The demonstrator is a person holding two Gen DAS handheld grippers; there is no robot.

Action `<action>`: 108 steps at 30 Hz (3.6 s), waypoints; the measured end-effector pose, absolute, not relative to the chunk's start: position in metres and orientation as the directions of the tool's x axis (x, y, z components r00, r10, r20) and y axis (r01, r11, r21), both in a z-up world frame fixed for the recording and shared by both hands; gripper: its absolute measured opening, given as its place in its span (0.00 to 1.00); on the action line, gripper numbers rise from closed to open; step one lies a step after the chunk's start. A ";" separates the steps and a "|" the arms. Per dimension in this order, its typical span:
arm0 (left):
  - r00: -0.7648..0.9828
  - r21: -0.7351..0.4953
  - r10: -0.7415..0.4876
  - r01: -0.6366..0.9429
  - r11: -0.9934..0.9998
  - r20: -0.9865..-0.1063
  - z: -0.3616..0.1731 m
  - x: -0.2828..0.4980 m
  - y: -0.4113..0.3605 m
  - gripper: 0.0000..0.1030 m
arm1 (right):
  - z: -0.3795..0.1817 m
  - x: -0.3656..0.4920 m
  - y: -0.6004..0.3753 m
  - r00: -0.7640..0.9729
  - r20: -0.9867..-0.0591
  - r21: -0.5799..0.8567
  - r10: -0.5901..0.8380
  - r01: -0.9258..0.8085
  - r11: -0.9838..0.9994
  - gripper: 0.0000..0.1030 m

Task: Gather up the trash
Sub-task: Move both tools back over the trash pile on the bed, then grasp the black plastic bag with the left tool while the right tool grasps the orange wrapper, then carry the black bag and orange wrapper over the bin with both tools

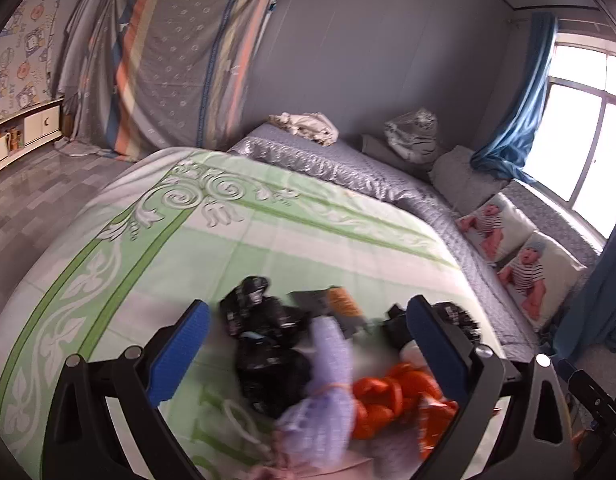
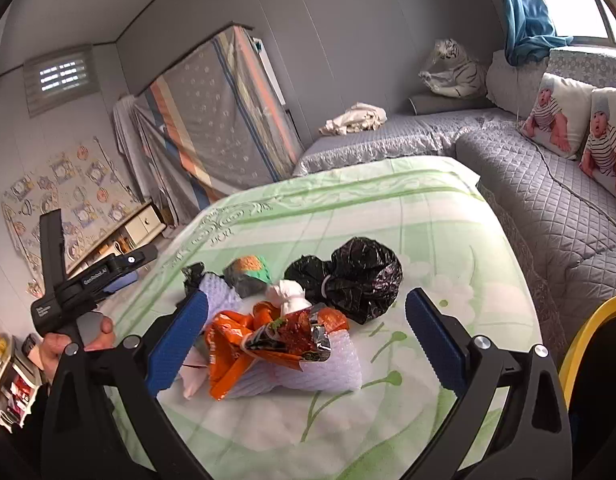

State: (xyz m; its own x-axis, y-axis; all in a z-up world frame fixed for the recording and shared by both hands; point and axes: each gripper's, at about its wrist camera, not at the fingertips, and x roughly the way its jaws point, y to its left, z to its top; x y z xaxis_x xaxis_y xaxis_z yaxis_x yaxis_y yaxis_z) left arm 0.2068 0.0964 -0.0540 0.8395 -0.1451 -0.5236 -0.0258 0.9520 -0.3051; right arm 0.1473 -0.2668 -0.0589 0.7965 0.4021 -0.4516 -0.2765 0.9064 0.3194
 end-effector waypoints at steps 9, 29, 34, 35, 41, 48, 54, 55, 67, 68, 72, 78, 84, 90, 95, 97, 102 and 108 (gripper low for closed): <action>0.768 -0.233 -0.059 -0.119 0.965 -0.637 -0.097 0.231 0.111 0.92 | -0.090 0.174 -0.244 0.740 -0.541 0.296 0.399 -0.277 0.914 0.92; 0.648 -0.245 -0.126 -0.096 0.965 -0.751 -0.132 0.268 0.103 0.56 | -0.114 0.195 -0.223 0.667 -0.606 0.299 0.433 -0.313 0.901 0.63; 0.642 -0.255 -0.133 -0.101 0.962 -0.755 -0.135 0.267 0.104 0.36 | -0.112 0.193 -0.219 0.644 -0.606 0.308 0.467 -0.350 0.884 0.45; 0.644 -0.273 -0.141 -0.109 0.956 -0.752 -0.135 0.266 0.106 0.35 | -0.111 0.191 -0.219 0.646 -0.604 0.303 0.467 -0.356 0.884 0.44; 0.658 -0.317 -0.155 -0.134 0.939 -0.737 -0.133 0.256 0.116 0.28 | -0.102 0.182 -0.221 0.649 -0.587 0.299 0.485 -0.383 0.874 0.36; 0.703 -0.338 -0.147 -0.139 0.931 -0.696 -0.118 0.240 0.122 0.23 | -0.086 0.172 -0.233 0.666 -0.557 0.323 0.496 -0.377 0.868 0.34; 0.734 -0.345 -0.153 -0.117 0.931 -0.661 -0.102 0.229 0.120 0.22 | -0.077 0.161 -0.243 0.685 -0.539 0.343 0.490 -0.353 0.870 0.34; 0.740 -0.348 -0.154 -0.114 0.930 -0.655 -0.099 0.227 0.120 0.22 | -0.076 0.160 -0.245 0.688 -0.536 0.345 0.490 -0.352 0.870 0.34; 0.807 -0.361 -0.199 -0.019 0.932 -0.556 -0.056 0.201 0.102 0.22 | -0.048 0.127 -0.277 0.754 -0.441 0.388 0.487 -0.329 0.861 0.34; 0.812 -0.359 -0.206 -0.005 0.933 -0.546 -0.052 0.198 0.098 0.22 | -0.046 0.123 -0.283 0.763 -0.431 0.393 0.483 -0.323 0.861 0.34; 0.822 -0.351 -0.227 0.035 0.936 -0.522 -0.040 0.189 0.086 0.22 | -0.037 0.113 -0.299 0.793 -0.401 0.405 0.459 -0.296 0.865 0.34; 0.834 -0.336 -0.262 0.098 0.937 -0.486 -0.023 0.178 0.063 0.22 | -0.025 0.098 -0.329 0.838 -0.365 0.425 0.405 -0.237 0.874 0.34; 0.821 -0.330 -0.318 0.170 0.929 -0.474 -0.016 0.172 0.033 0.22 | -0.020 0.087 -0.354 0.869 -0.338 0.446 0.362 -0.191 0.875 0.34; 0.795 -0.318 -0.379 0.248 0.915 -0.473 -0.015 0.167 -0.002 0.22 | -0.015 0.074 -0.378 0.905 -0.315 0.450 0.287 -0.124 0.884 0.34; 0.761 -0.308 -0.439 0.322 0.895 -0.478 -0.016 0.166 -0.037 0.22 | -0.016 0.062 -0.402 0.927 -0.298 0.470 0.229 -0.066 0.880 0.34; 0.749 -0.304 -0.458 0.348 0.887 -0.478 -0.016 0.165 -0.048 0.22 | -0.017 0.057 -0.416 0.935 -0.290 0.483 0.204 -0.041 0.875 0.34; 0.704 -0.293 -0.523 0.433 0.852 -0.480 -0.017 0.165 -0.088 0.22 | -0.016 0.045 -0.443 0.953 -0.270 0.496 0.136 0.016 0.868 0.34; 0.650 -0.281 -0.587 0.520 0.807 -0.483 -0.017 0.164 -0.129 0.22 | -0.018 0.031 -0.481 0.966 -0.255 0.517 0.047 0.095 0.851 0.34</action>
